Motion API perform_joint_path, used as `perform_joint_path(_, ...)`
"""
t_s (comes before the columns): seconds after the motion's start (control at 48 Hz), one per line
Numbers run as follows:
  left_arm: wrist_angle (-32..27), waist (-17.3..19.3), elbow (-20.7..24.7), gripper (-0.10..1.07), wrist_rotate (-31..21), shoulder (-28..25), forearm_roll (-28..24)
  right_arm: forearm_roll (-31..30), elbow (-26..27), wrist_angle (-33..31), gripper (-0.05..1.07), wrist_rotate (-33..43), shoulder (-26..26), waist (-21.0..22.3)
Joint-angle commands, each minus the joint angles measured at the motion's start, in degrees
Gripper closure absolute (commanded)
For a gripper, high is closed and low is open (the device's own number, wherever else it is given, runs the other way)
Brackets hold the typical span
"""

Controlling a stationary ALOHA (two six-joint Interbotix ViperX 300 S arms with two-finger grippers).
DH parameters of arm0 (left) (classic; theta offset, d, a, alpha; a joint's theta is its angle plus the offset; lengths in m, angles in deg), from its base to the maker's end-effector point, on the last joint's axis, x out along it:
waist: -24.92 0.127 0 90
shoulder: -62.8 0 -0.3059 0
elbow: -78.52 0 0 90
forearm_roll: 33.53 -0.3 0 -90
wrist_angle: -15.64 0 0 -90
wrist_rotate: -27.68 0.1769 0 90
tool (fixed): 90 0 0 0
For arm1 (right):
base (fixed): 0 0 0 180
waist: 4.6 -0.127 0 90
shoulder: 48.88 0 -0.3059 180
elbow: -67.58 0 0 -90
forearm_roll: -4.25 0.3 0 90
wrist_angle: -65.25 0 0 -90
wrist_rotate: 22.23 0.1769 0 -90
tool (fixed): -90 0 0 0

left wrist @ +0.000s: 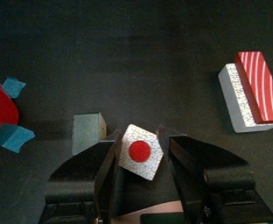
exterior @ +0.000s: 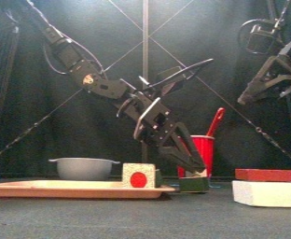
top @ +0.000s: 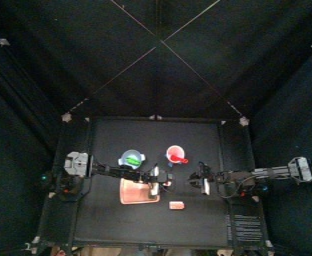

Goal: Grab green sushi piece from plate

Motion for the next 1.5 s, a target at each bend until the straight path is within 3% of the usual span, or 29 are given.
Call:
perform_joint_path(0.0,-0.09,-0.09,0.62,0.2,-0.09,2.37,0.09,0.26,0.53,0.44,0.34,0.09,0.09,0.0)
perform_joint_path(0.292,-6.86,-0.26,-3.69,0.19,-0.18,9.67,0.18,0.26,0.44,0.44,0.34,0.0,0.18,0.0)
perform_joint_path(0.458,-7.38,-1.32,-7.56,0.18,-0.35,11.78,0.53,0.53,0.44,0.62,0.34,0.0,0.18,0.0)
perform_joint_path(0.771,-7.47,-2.37,-10.9,-0.01,-0.26,12.13,3.6,0.44,0.44,0.88,0.34,0.0,0.26,0.09)
perform_joint_path(1.479,-8.53,-2.72,-10.81,0.0,-0.18,9.32,3.25,0.44,0.44,0.88,0.34,0.0,0.44,0.44)
